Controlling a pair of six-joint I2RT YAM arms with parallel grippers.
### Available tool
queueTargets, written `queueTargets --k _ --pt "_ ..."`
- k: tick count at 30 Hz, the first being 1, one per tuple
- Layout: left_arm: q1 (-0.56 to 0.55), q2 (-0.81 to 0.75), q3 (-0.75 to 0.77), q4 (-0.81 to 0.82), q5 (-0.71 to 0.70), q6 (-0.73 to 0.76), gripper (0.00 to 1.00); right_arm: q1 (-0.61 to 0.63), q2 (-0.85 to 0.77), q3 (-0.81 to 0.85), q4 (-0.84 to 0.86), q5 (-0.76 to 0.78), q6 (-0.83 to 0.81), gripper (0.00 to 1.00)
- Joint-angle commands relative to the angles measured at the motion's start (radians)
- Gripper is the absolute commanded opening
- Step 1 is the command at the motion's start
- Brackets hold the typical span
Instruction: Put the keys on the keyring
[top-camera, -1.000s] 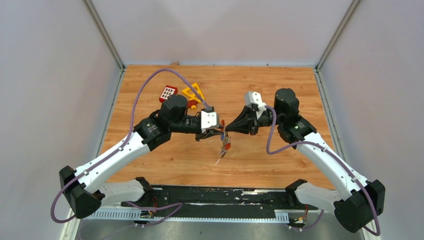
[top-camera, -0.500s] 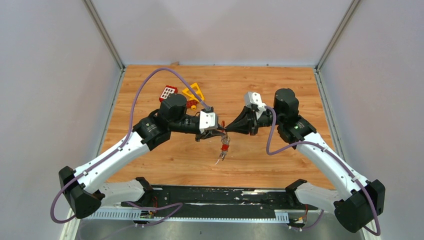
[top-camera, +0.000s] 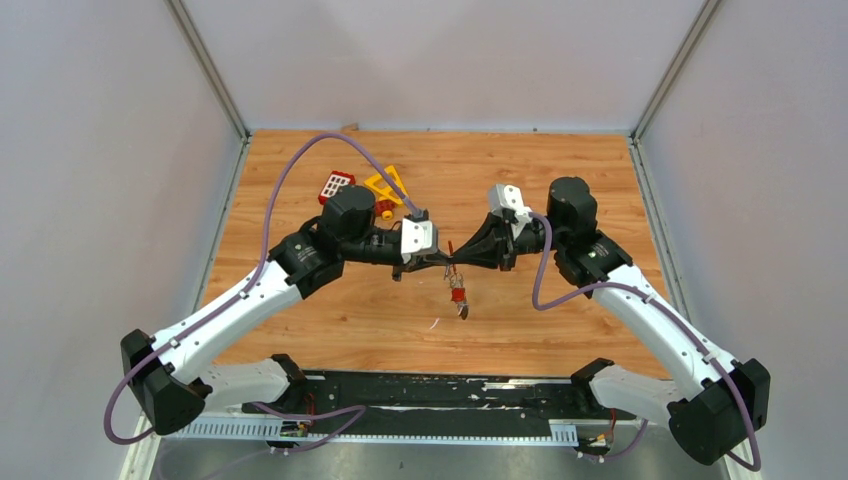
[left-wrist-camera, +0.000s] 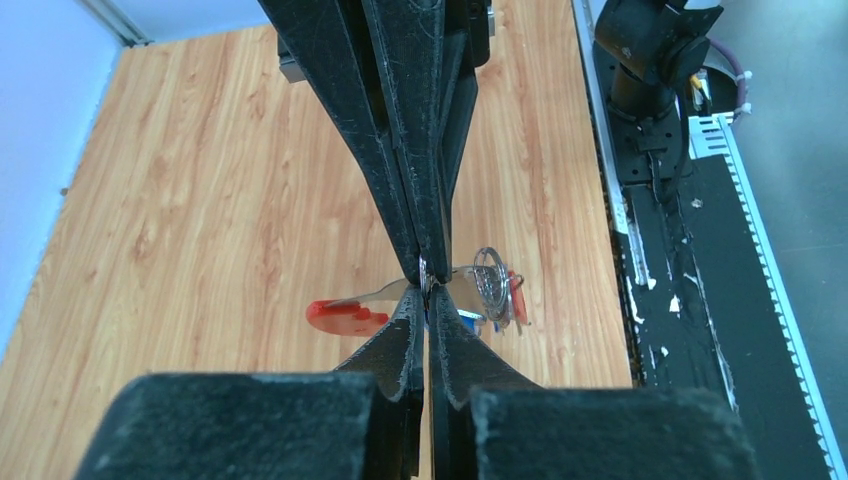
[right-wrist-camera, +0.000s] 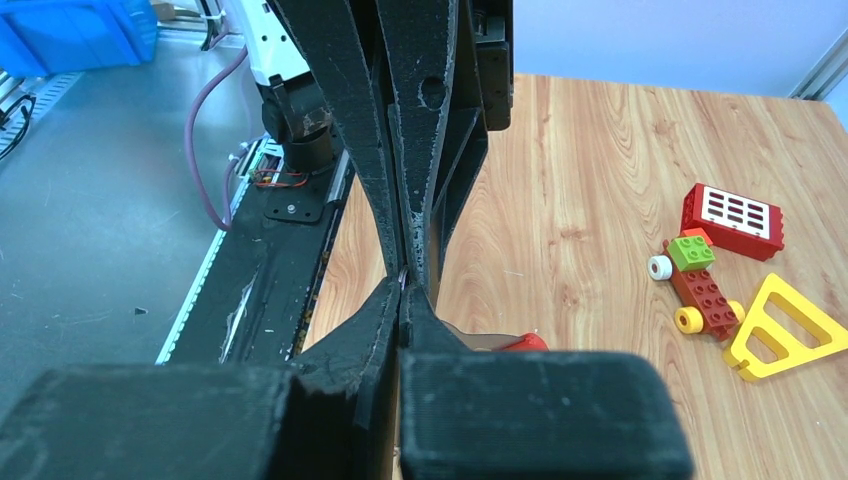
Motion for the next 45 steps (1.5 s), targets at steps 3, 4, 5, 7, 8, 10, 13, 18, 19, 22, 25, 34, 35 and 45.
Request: queueTargets --k 3,4,5,7,8,10,13,18,19,22,25,34,35,45 --pt "-0.002 0.002 0.063 0.000 -0.036 -0.038 0.00 -0.004 0.005 0.013 -0.019 0.009 -0.051 0.03" --pt "-0.002 0.001 0.076 -0.028 -0.060 -0.031 0.00 -0.007 0.003 0.014 -0.033 0.018 -0.063 0.08" --pt "-0.003 0.005 0.091 -0.064 -0.091 -0.024 0.00 -0.011 -0.001 0.018 -0.049 0.035 -0.077 0.14" --pt "-0.004 0.022 0.141 -0.156 -0.136 0.001 0.00 -0.014 -0.012 0.025 -0.088 0.063 -0.117 0.25" --pt "-0.004 0.038 0.174 -0.214 -0.173 0.016 0.00 -0.014 -0.018 0.027 -0.103 0.075 -0.137 0.34" --pt "-0.007 0.074 0.244 -0.336 -0.229 0.041 0.00 -0.013 -0.032 0.016 -0.101 0.100 -0.151 0.47" --pt "-0.018 0.135 0.335 -0.503 -0.312 0.053 0.00 -0.013 -0.053 -0.003 -0.068 0.123 -0.150 0.53" --pt "-0.055 0.220 0.448 -0.665 -0.409 0.024 0.00 -0.009 -0.033 -0.004 -0.029 0.128 -0.099 0.53" --pt "-0.062 0.234 0.472 -0.688 -0.418 0.010 0.00 -0.007 -0.027 -0.003 -0.021 0.128 -0.089 0.53" --pt "-0.075 0.273 0.527 -0.727 -0.433 -0.038 0.00 0.003 -0.008 -0.011 -0.003 0.137 -0.074 0.52" --pt "-0.080 0.303 0.564 -0.752 -0.440 -0.073 0.00 0.008 0.009 -0.028 0.020 0.142 -0.063 0.52" --pt "-0.087 0.355 0.622 -0.789 -0.382 -0.112 0.00 0.011 0.060 -0.056 0.116 0.093 0.011 0.45" --pt "-0.088 0.353 0.621 -0.785 -0.378 -0.112 0.00 0.011 0.063 -0.056 0.121 0.090 0.014 0.45" --pt "-0.088 0.321 0.578 -0.737 -0.308 -0.113 0.00 0.027 0.081 -0.060 0.166 0.052 0.048 0.40"
